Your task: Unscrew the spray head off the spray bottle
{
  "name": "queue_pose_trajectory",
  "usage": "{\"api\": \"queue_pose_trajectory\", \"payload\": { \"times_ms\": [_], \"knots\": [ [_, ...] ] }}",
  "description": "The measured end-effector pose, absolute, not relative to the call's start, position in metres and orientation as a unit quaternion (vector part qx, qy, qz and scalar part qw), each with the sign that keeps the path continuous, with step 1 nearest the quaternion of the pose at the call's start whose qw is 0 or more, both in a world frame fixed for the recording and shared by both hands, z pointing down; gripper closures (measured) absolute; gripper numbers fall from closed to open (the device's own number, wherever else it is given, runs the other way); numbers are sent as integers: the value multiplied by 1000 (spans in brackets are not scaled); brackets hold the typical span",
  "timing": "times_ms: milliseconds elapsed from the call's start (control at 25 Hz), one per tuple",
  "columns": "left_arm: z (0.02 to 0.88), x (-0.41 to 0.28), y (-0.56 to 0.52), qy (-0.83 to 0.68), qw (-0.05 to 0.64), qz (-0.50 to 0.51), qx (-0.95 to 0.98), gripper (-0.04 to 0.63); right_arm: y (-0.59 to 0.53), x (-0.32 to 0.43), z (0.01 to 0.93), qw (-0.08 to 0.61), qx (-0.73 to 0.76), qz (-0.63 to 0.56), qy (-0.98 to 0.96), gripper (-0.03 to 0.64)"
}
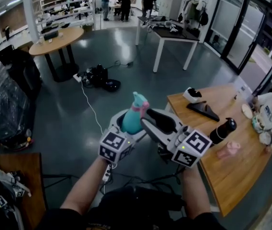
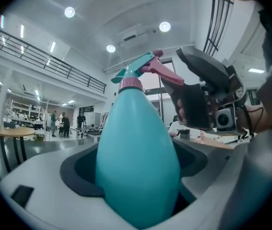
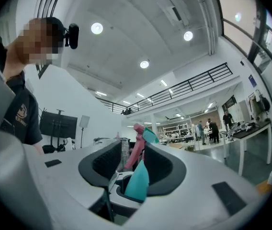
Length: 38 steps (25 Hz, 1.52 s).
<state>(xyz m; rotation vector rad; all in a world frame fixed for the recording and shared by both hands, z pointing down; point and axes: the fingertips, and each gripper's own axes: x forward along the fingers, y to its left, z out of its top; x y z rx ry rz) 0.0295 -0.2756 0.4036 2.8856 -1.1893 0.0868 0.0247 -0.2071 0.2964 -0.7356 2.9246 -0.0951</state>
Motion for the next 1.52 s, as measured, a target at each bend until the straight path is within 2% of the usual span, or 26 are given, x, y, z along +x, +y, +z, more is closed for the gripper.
{"api": "queue_pose_trajectory", "payload": {
  "times_ms": [120, 200, 440, 1000, 1360, 1520],
  "knots": [
    [402, 33, -275, -379, 6, 31, 925, 160, -208, 22, 303, 43, -252, -26, 966, 486],
    [400, 35, -273, -373, 5, 28, 928, 160, -209, 24, 306, 35, -258, -23, 965, 530],
    [392, 36, -267, -352, 7, 14, 936, 160, -211, 35, 301, 38, -261, -19, 964, 545],
    [383, 38, -255, -324, -1, -3, 946, 160, -229, 57, 304, 23, -293, -5, 956, 546],
    [392, 36, -270, -368, 4, 17, 930, 160, -222, 54, 286, 51, -304, -9, 951, 546],
    [392, 37, -269, -372, -3, 20, 928, 160, -219, 31, 298, 15, -297, -25, 955, 498]
  ]
}}
